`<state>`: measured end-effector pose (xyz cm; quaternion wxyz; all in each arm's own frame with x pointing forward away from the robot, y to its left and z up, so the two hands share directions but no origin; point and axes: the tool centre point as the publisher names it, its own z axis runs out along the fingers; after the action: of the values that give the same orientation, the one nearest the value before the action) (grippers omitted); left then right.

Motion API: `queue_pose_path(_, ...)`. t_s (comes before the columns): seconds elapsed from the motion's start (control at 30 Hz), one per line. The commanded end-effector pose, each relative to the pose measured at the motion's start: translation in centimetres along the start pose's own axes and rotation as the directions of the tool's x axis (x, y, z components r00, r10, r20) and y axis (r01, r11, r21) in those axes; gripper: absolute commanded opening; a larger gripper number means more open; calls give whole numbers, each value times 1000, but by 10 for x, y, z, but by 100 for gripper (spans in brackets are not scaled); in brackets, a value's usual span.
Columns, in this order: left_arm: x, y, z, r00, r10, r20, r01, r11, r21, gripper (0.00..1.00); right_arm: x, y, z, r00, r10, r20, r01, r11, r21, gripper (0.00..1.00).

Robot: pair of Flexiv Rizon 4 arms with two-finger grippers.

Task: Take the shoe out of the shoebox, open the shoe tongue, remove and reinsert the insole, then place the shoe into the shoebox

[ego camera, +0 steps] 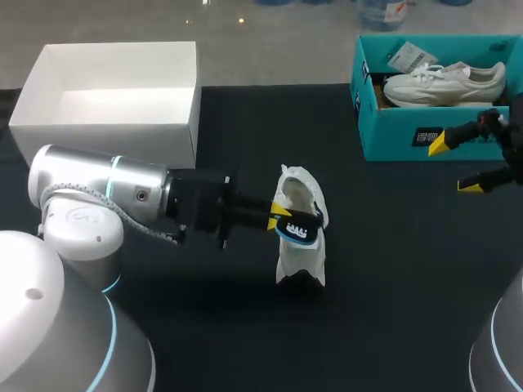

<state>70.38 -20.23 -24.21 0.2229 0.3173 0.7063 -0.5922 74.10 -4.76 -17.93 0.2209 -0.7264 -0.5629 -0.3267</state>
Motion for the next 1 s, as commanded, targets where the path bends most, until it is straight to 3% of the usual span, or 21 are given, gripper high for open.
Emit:
queue_pose_path(0.03,3,-3,-5,1000,1,-9,-1,1000,-13,0,0,-1,0,1000,1,4,-1,1000,-1,100)
queue_pose_path(0.5,14,38,3,999,-18,-36,15,997,-70,0,0,-1,0,1000,1,4,-1,1000,-1,100)
queue_pose_path(1.0,11,47,-3,999,-23,-48,16,991,-135,0,0,-1,0,1000,1,4,-1,1000,-1,100)
